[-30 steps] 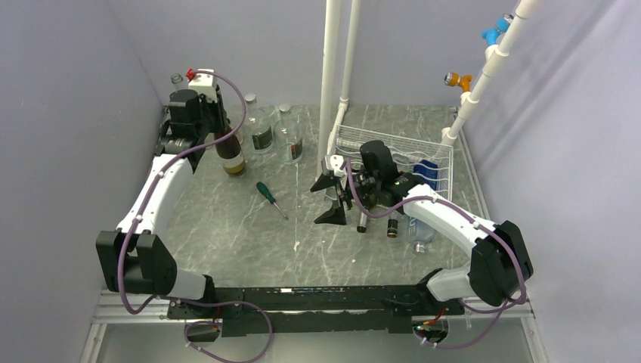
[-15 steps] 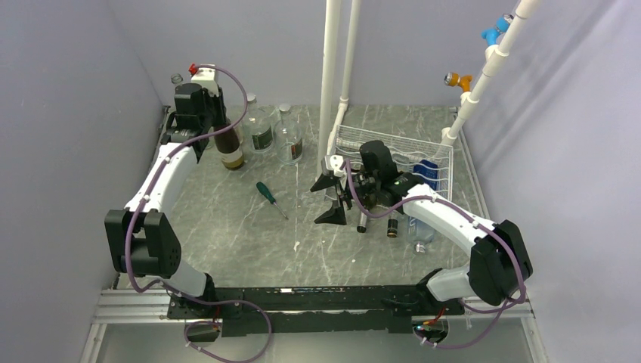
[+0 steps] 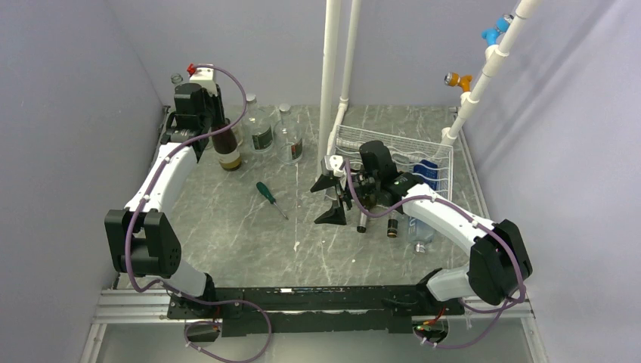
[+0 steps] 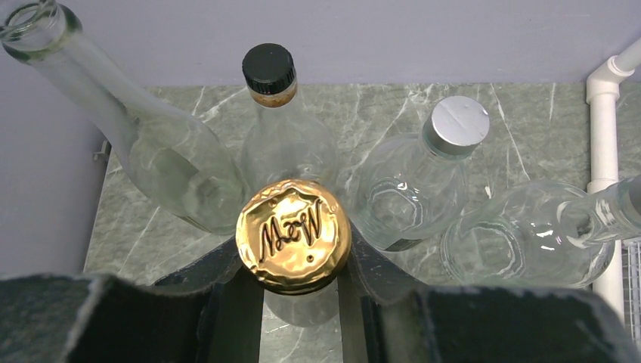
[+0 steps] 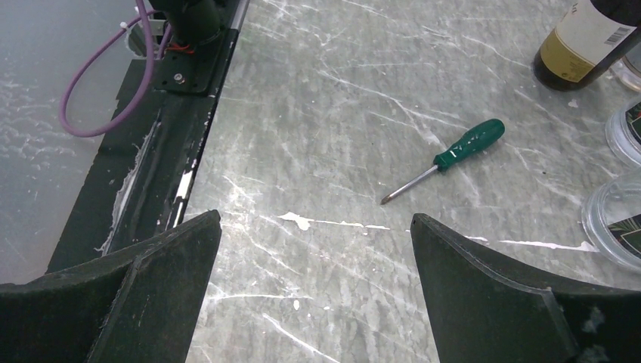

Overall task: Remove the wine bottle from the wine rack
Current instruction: Place the wine bottle at the center of the board.

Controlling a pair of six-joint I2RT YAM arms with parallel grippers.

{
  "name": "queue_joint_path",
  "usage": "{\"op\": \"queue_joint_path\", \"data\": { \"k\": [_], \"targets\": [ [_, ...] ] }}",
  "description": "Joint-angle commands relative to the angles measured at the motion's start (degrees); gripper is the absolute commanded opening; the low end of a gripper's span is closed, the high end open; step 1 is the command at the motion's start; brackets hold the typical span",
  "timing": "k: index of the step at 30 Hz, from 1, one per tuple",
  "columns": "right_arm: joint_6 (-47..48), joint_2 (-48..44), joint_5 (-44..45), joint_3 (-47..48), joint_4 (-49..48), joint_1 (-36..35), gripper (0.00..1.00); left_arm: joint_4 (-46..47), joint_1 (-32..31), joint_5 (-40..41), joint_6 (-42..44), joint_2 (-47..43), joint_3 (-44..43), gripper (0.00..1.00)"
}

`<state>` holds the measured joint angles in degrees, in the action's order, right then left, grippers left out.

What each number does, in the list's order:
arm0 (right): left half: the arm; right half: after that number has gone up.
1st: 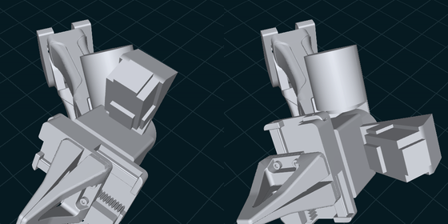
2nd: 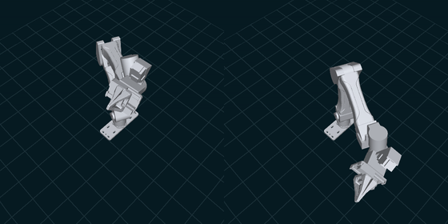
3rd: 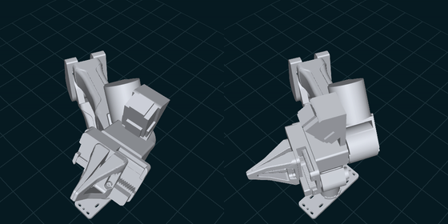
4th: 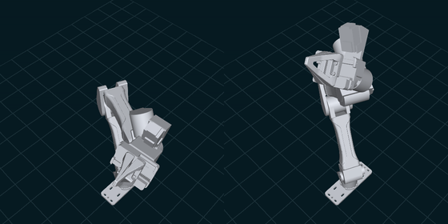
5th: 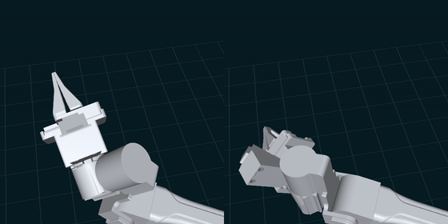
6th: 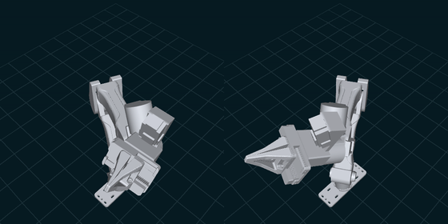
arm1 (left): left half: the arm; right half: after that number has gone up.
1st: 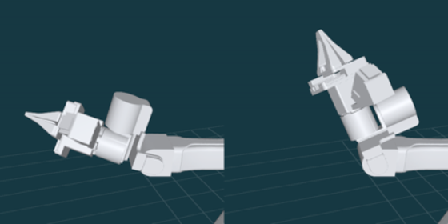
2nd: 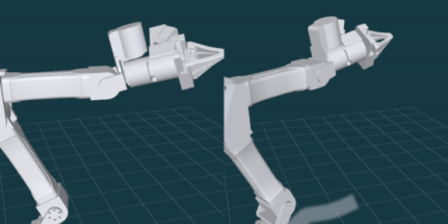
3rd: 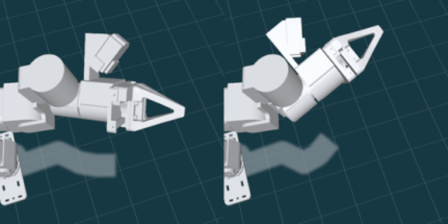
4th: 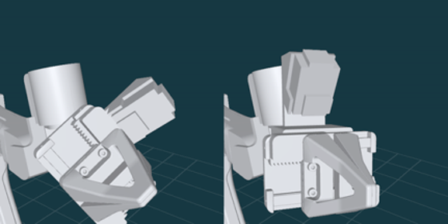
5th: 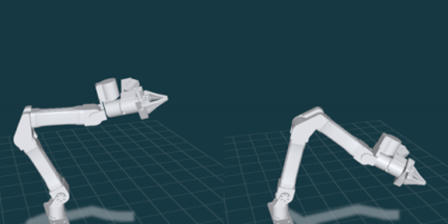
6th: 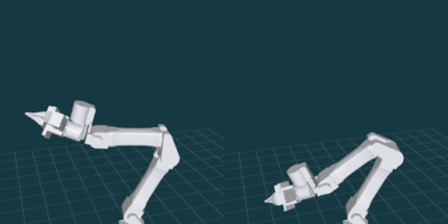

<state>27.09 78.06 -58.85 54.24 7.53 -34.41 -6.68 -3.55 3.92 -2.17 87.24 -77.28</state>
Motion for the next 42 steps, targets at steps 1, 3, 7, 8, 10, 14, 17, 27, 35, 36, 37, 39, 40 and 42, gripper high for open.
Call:
{"op": "queue_joint_path", "data": {
  "k": [1,3,7,8,10,14,17,27,35,36,37,39,40,42],
  "targets": [
    [1.3,0.1,-1.5,0.5,-0.5,0.2,1.00,17.8,0.3,1.8,-0.2,-3.0,-6.0,0.15],
    [1.4,0.0,-1.5,0.5,-0.5,0.3,1.00,17.6,0.3,2.1,-0.4,-3.0,-5.9,0.21],
    [1.5,-0.1,-1.4,0.5,-0.5,0.3,1.00,16.7,0.3,3.1,-1.0,-3.0,-6.2,0.32],
    [1.5,0.0,-1.4,0.6,-0.5,0.3,1.00,16.5,0.3,3.2,-1.1,-3.0,-6.3,0.34],
    [1.6,-0.1,-1.4,0.6,-0.4,0.3,1.00,16.0,0.3,3.3,-1.4,-3.1,-6.5,0.40],
    [1.6,-0.1,-1.4,0.6,-0.4,0.3,1.00,15.2,0.3,3.2,-2.1,-3.1,-7.1,0.53],
    [1.6,-0.1,-1.3,0.6,-0.4,0.3,1.00,14.3,0.3,3.3,-2.6,-3.0,-7.6,0.60],
    [2.4,-0.3,-0.9,0.8,0.3,0.6,1.00,12.0,0.3,3.4,-4.6,-6.1,-7.9,0.86],
    [5.4,-1.5,0.1,1.3,2.8,0.9,1.00,9.5,0.3,0.7,-9.0,-15.4,-1.6,1.00],
    [6.0,-1.7,0.2,1.3,3.2,1.1,1.00,9.3,0.3,0.5,-9.9,-17.1,-0.3,1.00],
    [6.5,-2.1,0.2,1.4,3.7,1.2,1.00,9.3,0.3,0.1,-10.8,-18.8,1.6,1.00],
    [7.5,-2.7,0.1,1.5,4.6,1.6,1.00,9.0,0.4,-1.0,-12.8,-22.4,5.9,0.99],
    [8.3,-3.0,-0.3,1.5,5.2,1.8,1.00,9.0,0.5,-1.9,-13.9,-24.9,7.6,1.00],
    [10.1,-3.6,-1.4,1.6,6.8,2.4,1.00,9.3,0.8,-3.8,-16.4,-28.4,11.3,0.99]
  ]
}}
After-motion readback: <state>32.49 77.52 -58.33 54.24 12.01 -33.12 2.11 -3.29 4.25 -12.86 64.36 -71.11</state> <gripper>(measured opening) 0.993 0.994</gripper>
